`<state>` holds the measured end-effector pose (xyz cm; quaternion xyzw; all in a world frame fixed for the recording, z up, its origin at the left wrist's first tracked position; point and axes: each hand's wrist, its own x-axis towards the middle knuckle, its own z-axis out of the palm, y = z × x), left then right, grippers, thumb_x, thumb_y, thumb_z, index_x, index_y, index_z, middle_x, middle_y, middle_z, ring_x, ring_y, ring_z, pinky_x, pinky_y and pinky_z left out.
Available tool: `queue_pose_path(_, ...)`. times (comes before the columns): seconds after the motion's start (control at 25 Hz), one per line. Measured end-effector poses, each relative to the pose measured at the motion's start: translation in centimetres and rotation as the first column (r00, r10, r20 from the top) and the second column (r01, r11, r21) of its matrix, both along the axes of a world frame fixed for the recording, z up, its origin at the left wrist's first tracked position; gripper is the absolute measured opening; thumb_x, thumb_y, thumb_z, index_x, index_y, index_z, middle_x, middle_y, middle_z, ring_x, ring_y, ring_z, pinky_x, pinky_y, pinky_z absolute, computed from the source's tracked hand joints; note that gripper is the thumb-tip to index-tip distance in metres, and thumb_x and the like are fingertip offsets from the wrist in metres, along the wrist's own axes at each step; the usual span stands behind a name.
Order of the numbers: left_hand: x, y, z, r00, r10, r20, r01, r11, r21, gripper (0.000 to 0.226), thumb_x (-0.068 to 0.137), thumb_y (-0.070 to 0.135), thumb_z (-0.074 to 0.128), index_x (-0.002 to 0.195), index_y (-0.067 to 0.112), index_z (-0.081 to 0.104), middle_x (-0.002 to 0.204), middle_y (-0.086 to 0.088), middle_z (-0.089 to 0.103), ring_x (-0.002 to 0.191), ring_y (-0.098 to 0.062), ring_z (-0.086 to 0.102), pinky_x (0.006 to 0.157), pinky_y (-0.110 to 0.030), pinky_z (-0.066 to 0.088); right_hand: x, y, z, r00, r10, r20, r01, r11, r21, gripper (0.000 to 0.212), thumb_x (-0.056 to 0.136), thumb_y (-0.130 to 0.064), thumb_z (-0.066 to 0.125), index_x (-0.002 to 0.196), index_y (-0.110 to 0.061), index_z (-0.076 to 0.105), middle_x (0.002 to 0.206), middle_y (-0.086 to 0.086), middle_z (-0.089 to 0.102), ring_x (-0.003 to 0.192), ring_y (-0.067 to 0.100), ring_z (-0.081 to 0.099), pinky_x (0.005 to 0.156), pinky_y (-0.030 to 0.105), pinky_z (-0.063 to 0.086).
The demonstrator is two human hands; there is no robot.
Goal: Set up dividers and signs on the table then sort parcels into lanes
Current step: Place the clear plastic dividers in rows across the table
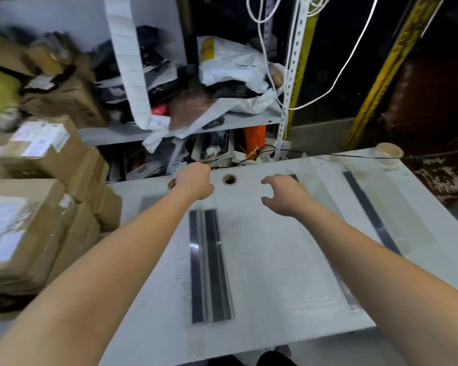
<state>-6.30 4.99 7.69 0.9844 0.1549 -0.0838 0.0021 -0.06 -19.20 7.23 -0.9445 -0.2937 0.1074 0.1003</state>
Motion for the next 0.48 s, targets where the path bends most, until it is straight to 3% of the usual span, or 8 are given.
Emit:
queue_pose_path(0.16,-4.4,1.9,-1.1,1.0,0.022,-0.012,-0.022,0.998,-0.056,0.029,0.09,0.027,0.063,0.112,0.009,0.061,0.112,-0.009,0.06,0.099,-0.031,0.06,0.069,-0.037,0.046,-3.2,3.4,0.1,1.0,0.025,-0.012,-0.025,1.0,-0.004,0.055,0.095,-0.035,0.063,0.147,-0.023,0.049,0.149,0.002,0.052,0.135,0.025,0.049,0.1,0.041,0.05)
queue_pose_path(0.32,-7.0,2.2,-3.3,0.998,-0.058,0.003,0.058,0.987,-0.15,0.043,0.092,0.031,0.064,0.128,0.008,0.058,0.128,-0.011,0.057,0.113,-0.033,0.058,0.083,-0.042,0.054,-6.2,5.3,-0.7,0.999,0.009,-0.038,-0.009,1.0,-0.009,0.054,0.094,-0.035,0.064,0.146,-0.024,0.051,0.146,0.0,0.056,0.134,0.023,0.05,0.1,0.04,0.05)
queue_pose_path(0.48,-8.0,1.9,-5.3,0.985,-0.167,0.041,0.172,0.955,-0.24,0.042,0.094,0.03,0.063,0.13,0.01,0.058,0.129,-0.009,0.056,0.118,-0.032,0.056,0.089,-0.045,0.053,-9.2,5.8,-2.7,0.994,-0.034,-0.107,0.036,0.999,0.01,0.055,0.092,-0.036,0.067,0.144,-0.024,0.053,0.143,-0.002,0.059,0.131,0.021,0.053,0.099,0.038,0.051)
